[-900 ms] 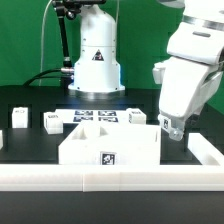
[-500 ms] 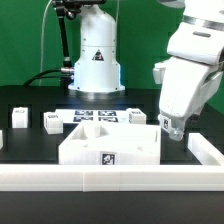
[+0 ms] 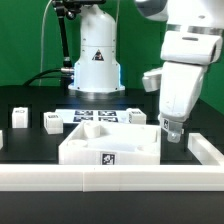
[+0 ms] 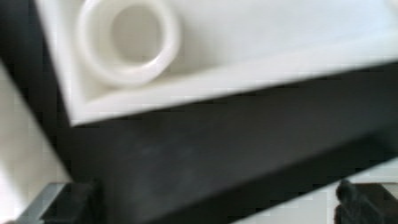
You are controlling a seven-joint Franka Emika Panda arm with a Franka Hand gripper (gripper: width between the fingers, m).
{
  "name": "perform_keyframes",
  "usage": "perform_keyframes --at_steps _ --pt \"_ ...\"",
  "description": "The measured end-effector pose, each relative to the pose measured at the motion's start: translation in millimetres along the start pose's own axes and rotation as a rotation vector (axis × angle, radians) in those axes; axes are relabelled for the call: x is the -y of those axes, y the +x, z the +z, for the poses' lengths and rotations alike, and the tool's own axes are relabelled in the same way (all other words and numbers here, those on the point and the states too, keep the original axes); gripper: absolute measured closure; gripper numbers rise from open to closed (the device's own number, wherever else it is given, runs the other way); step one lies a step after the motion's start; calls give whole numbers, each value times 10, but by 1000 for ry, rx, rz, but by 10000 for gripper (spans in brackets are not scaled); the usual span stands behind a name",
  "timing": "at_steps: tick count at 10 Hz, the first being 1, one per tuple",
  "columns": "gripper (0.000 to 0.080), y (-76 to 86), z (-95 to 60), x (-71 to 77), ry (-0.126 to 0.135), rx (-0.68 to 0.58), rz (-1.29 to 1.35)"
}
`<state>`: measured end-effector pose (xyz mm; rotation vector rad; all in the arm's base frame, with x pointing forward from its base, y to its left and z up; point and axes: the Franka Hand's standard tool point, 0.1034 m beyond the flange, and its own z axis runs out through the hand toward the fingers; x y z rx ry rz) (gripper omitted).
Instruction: Assemble one leg
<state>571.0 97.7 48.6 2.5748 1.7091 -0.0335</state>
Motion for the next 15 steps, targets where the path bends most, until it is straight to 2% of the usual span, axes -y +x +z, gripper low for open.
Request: perform_keyframes --at_steps 2,3,4,9,12,15 --pt "150 -75 11 -10 0 0 -100" --pt "150 -144 3 -10 16 18 -126" --pt "150 -219 -14 -50 15 27 -127" --pt "150 -232 7 -12 17 24 -131" --pt "150 -656 -17 324 34 27 -164" --pt "150 -848 81 598 41 16 -161"
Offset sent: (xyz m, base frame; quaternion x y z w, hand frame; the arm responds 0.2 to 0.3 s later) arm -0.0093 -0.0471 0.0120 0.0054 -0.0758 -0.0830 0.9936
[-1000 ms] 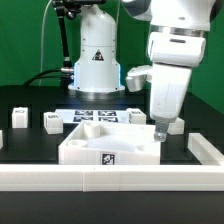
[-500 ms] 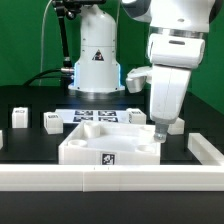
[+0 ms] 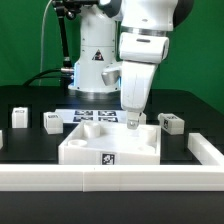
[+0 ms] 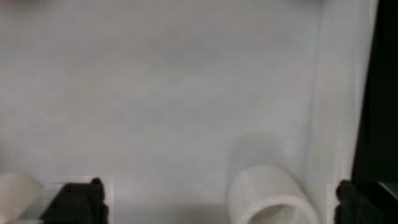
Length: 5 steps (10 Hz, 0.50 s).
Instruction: Assemble one leg
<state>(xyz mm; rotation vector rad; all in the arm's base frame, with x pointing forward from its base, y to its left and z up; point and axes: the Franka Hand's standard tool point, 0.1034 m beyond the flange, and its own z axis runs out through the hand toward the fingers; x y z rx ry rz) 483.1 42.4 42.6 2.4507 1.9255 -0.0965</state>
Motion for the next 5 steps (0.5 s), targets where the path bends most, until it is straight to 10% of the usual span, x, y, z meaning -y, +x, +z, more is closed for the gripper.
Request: perform_keyframes --at_steps 5 --pt "150 -70 216 382 12 -18 -9"
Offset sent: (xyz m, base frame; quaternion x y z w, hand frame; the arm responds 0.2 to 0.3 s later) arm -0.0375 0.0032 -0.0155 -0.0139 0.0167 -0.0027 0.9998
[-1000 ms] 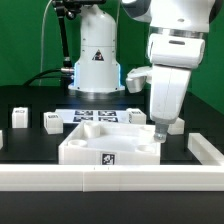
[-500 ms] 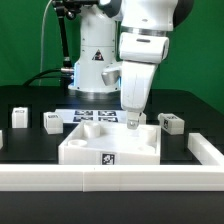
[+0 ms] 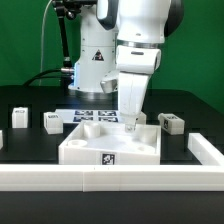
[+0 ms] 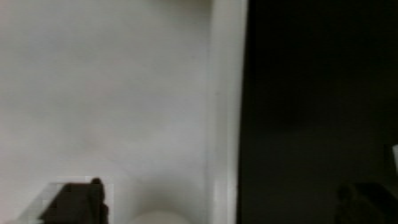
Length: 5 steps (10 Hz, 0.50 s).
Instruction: Assemble one leg
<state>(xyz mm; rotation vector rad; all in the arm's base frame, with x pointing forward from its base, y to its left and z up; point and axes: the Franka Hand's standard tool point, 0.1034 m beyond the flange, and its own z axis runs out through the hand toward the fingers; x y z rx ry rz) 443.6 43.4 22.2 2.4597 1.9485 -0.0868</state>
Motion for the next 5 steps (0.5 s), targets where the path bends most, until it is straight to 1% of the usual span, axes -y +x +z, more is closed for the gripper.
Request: perform_keyframes --at_steps 3,5 --pt "150 -92 140 -24 1 -10 14" --pt "150 -78 171 -4 7 -10 15"
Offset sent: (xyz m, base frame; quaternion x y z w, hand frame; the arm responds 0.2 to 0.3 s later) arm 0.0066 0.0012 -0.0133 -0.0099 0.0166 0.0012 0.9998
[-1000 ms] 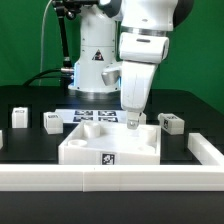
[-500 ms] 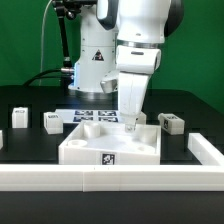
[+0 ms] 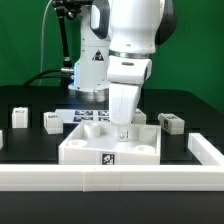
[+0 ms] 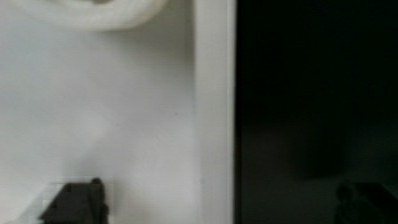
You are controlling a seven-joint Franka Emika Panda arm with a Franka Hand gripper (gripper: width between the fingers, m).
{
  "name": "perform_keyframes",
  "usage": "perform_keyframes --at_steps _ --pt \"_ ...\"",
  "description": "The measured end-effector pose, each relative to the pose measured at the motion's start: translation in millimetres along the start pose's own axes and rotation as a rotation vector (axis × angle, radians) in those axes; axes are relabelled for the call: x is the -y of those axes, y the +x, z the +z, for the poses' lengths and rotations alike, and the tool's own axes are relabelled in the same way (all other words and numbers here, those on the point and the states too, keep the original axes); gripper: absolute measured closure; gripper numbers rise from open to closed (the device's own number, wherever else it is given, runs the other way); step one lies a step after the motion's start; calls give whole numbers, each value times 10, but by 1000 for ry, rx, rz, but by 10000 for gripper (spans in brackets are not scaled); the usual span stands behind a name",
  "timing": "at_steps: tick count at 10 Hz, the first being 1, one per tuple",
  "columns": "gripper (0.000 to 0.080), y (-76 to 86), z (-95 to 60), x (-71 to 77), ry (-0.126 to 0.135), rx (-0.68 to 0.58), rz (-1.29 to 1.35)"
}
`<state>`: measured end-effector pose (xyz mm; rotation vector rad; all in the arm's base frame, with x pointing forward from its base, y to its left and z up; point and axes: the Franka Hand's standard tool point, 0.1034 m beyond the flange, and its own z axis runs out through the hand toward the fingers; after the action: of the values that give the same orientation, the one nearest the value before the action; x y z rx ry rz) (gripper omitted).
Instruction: Assemble one leg
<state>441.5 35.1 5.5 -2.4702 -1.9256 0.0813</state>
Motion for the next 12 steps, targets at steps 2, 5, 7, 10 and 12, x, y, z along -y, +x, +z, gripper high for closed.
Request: perform_keyframes --at_steps 2,5,7,10,12 --pt "150 11 2 6 2 0 9" --pt "420 4 5 10 3 1 10" --pt "726 5 4 9 3 0 10" --pt "740 14 -6 -7 -5 -3 9" --pt "740 14 -6 -8 -5 -4 9"
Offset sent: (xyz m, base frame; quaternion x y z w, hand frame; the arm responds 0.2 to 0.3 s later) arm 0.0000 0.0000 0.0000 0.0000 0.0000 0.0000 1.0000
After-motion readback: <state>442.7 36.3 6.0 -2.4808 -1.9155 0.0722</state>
